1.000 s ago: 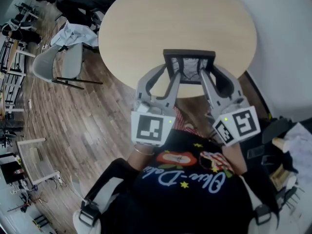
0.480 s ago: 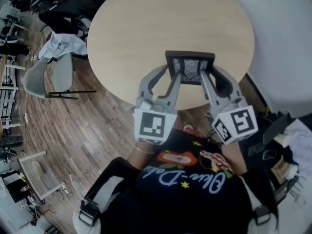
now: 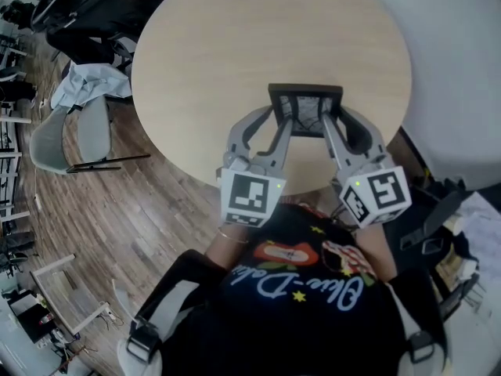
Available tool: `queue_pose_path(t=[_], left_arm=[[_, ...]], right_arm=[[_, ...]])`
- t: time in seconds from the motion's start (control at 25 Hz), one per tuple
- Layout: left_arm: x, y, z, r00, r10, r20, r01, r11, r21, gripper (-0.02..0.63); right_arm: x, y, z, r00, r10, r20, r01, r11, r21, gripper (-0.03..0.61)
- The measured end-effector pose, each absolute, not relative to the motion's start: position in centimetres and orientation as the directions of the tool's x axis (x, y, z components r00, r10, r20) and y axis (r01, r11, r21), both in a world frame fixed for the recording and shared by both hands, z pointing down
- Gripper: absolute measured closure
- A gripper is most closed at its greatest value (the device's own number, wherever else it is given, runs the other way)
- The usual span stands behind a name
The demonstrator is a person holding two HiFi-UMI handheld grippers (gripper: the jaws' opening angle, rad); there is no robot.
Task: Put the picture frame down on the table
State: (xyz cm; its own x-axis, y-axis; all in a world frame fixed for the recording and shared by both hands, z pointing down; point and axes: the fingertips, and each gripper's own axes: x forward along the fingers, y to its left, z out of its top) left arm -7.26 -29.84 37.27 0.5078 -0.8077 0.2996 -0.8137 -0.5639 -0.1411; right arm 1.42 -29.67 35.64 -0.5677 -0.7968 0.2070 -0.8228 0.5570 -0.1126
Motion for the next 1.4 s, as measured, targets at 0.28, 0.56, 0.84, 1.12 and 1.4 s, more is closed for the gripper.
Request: queue_pose_path(t=[0.28,0.56,0.84,1.12,1.4], left_arm=[[-9.5,-32.4,39.6,0.514,-0.786,0.343,-0.813,-0.574,-0.098,0.492],[-11.3,-34.1,42.3,0.515,-0.757,0.403,-0.806,-0.587,-0.072,0.492],[-11.1,-34.6,45.1,0.519,-0.719,0.462,-0.791,-0.608,-0.058,0.492],[-11.8,-35.4,47.7,0.531,-0.672,0.516,-0.772,-0.635,-0.033,0.492],[-12.9,-36.4,50.2,0.547,-0.619,0.564,-0.756,-0.655,0.014,0.492]], right_arm=[[-0.8,-32.4,38.0,-0.563,-0.783,0.265,-0.826,0.547,-0.14,0.505],[-2.6,-34.3,40.4,-0.561,-0.76,0.327,-0.825,0.546,-0.147,0.505],[-2.2,-34.7,43.7,-0.552,-0.741,0.382,-0.834,0.498,-0.238,0.505],[-2.8,-35.6,46.4,-0.535,-0.718,0.445,-0.845,0.455,-0.283,0.505],[-3.9,-36.7,49.0,-0.523,-0.689,0.501,-0.852,0.401,-0.337,0.505]])
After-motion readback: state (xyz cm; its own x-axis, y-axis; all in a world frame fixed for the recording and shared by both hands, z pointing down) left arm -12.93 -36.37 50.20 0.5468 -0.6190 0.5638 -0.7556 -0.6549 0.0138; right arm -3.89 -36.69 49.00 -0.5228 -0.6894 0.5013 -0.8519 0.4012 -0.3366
